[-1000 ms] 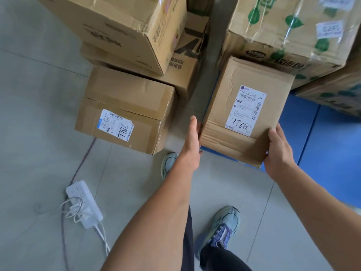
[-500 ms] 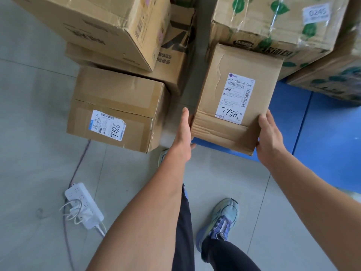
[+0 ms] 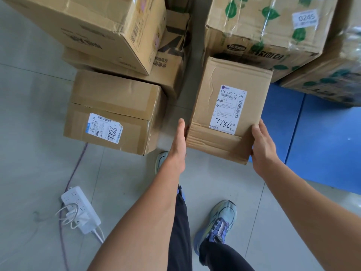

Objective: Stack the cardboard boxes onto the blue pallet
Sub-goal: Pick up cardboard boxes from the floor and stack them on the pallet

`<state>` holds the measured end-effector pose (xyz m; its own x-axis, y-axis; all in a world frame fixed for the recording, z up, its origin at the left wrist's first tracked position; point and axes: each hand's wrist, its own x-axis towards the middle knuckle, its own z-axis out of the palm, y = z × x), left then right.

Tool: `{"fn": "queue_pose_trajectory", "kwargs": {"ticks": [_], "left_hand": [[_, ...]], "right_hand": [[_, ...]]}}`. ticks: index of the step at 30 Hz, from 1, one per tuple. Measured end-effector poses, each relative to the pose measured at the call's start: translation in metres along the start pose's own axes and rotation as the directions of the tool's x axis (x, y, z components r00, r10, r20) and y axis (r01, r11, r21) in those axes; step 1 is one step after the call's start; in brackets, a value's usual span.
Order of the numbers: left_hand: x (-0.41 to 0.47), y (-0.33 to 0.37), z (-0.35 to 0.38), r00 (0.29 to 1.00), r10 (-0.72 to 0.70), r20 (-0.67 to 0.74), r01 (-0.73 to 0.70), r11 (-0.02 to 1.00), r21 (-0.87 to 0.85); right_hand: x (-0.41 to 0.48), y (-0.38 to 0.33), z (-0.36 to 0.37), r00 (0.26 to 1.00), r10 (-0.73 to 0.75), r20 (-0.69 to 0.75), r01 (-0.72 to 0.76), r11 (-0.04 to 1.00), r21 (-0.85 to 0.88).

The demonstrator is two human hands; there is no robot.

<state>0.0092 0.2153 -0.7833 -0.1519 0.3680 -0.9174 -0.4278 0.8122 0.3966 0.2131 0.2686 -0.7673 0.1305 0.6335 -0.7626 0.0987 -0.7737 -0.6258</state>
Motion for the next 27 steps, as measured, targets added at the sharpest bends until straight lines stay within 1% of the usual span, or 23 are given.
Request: {"fn": "queue_pose_trajectory", "kwargs": {"ticks": [6,10,15,19,23,25,27], "left_hand": [[-0.001,0.003,0.002,1.0,0.012,-0.028,-0.013,0.999,-0.049],[0.0,0.004,0.002,1.0,-0.001,-0.017,0.0,1.0,-0.023],[-0.011,0.014,-0.001,1.0,0.013,-0.006,-0.012,1.0,0.022],[-0.033,0.041,-0.013,0.998,0.06,-0.029,-0.06,0.998,-0.005],[-0.061,0.082,-0.031,0.99,0.114,-0.084,-0.119,0.991,-0.054],[-0.075,0.106,-0.042,0.985,0.14,-0.1,-0.15,0.983,-0.101],[-0.085,0.131,-0.055,0.977,0.171,-0.125,-0.189,0.971,-0.149]], "right_hand": [[0.005,-0.001,-0.002,1.0,0.017,0.023,-0.016,1.0,-0.022],[0.007,0.001,-0.002,1.0,0.007,0.022,-0.006,0.999,-0.032],[0.0,-0.01,-0.005,0.998,-0.048,0.047,0.054,0.992,-0.115],[-0.015,-0.041,0.003,0.993,-0.118,0.023,0.12,0.986,-0.115],[-0.031,-0.091,0.026,0.99,-0.138,-0.039,0.133,0.984,-0.121],[-0.038,-0.118,0.043,0.986,-0.163,-0.015,0.16,0.98,-0.119],[-0.044,-0.146,0.064,0.98,-0.195,0.046,0.2,0.971,-0.131]]}}
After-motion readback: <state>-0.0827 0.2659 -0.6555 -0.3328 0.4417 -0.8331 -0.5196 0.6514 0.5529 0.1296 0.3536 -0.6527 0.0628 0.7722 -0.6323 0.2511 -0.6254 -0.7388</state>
